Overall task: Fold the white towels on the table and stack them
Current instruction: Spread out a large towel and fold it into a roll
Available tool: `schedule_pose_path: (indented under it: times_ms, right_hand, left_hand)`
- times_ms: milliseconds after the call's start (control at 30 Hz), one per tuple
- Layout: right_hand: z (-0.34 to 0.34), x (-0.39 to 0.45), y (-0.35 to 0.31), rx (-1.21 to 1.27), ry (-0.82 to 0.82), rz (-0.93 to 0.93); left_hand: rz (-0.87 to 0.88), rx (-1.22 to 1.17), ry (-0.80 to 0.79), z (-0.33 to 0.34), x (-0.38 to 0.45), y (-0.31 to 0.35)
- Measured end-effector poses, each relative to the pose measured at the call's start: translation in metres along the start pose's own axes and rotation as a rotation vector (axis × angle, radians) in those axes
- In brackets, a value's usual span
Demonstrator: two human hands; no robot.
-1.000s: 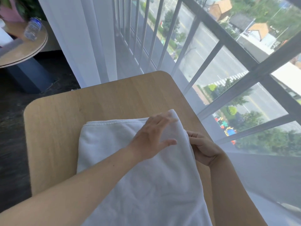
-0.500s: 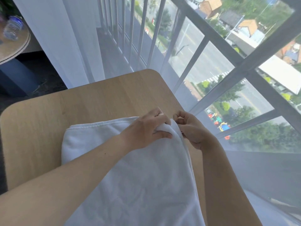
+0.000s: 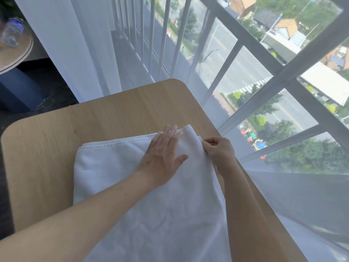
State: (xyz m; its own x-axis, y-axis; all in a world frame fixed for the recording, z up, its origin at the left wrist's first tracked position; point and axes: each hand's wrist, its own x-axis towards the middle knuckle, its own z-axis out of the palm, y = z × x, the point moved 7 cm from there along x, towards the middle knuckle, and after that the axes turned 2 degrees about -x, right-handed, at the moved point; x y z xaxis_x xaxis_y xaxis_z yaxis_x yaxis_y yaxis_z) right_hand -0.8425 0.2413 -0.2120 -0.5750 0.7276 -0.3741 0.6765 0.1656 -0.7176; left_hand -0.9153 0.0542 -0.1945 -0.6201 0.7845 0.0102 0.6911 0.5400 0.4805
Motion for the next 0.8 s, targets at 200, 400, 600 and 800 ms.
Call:
schedule_pose_path:
  times_ms: [200,400,600,800]
  right_hand:
    - [-0.003,-0.002,-0.02,0.033,0.18,-0.04]
    - [0.017,-0.035,-0.021,-0.256,0.195,-0.152]
    - [0.041,-0.056,-0.027,-0.689,0.303,-0.234]
    - [0.038,-0.039,-0.03,-0.531,0.346,-0.248]
  left_hand:
    - [-0.003,0.182,-0.109,0.029,-0.021,0.005]
    - [-0.08,0.227,-0.102,0.019,-0.028,-0.02]
    - [0.01,0.241,-0.156,0.018,-0.026,-0.023]
    - [0.133,0.26,-0.182,0.02,-0.062,-0.024]
